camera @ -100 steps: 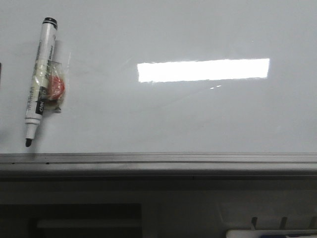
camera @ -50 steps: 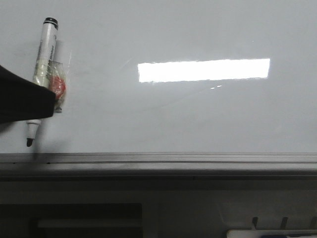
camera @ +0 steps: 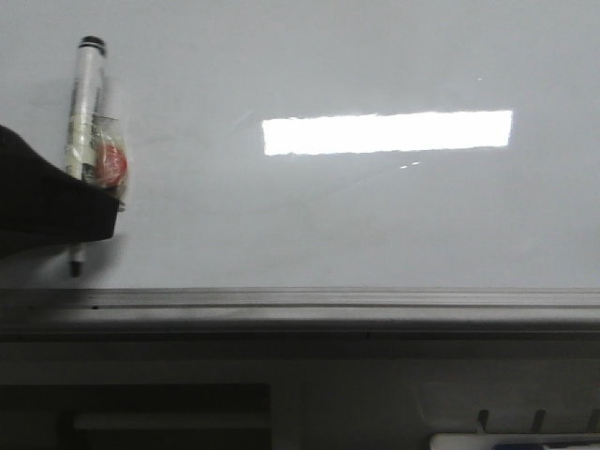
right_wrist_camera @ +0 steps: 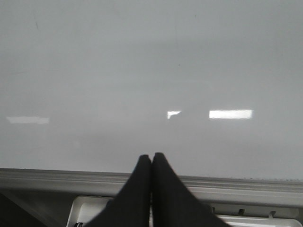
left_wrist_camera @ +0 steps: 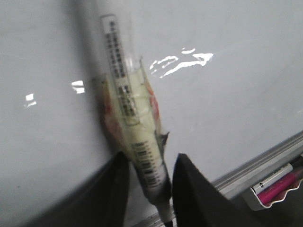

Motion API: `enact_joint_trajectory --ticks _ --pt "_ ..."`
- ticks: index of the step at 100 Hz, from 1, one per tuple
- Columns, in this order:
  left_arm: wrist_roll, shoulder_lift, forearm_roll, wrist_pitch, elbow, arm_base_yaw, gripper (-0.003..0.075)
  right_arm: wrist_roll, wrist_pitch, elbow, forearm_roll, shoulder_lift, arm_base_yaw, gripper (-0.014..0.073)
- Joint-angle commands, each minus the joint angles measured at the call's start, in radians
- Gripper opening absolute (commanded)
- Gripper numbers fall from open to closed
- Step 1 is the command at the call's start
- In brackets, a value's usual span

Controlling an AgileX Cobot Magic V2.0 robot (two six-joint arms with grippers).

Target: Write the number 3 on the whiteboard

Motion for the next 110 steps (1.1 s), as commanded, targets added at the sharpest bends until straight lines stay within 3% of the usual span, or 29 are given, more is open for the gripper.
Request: enact_joint_trajectory --ticks 1,25,33,49,71,98,110 --pt "0.002 0.005 -0.01 -0.048 -0.022 -0.004 -0.0017 -0.006 -0.069 -0.037 0.011 0.02 -0.001 -0.0062" --pt "0.002 0.005 0.032 -0.016 -0.022 -0.004 -0.002 -0.006 -0.05 -0.053 0.013 0.02 0.006 -0.0062" --pt "0.002 -0.002 0.108 -0.012 -0.022 -0.004 -0.002 -0.014 -0.029 -0.081 0.013 0.02 0.027 -0.0062" --pt "0.002 -0.045 0.245 -0.012 -0.022 -0.004 -0.002 -0.228 0.036 -0.153 0.087 0.067 0.11 -0.0061" --pt "0.002 -0.114 0.487 -0.012 -0.024 -0.004 -0.002 -0.377 0.047 -0.24 0.186 0.213 0.237 -0.0052" --pt "0.002 -0.142 0.776 -0.029 -0.024 -0.004 -0.002 -0.452 0.035 -0.345 0.186 0.394 0.441 0.0207" --pt "0.002 -0.14 0.847 -0.07 -0.024 -0.004 -0.002 -0.458 0.0 -0.377 0.186 0.461 0.545 0.0245"
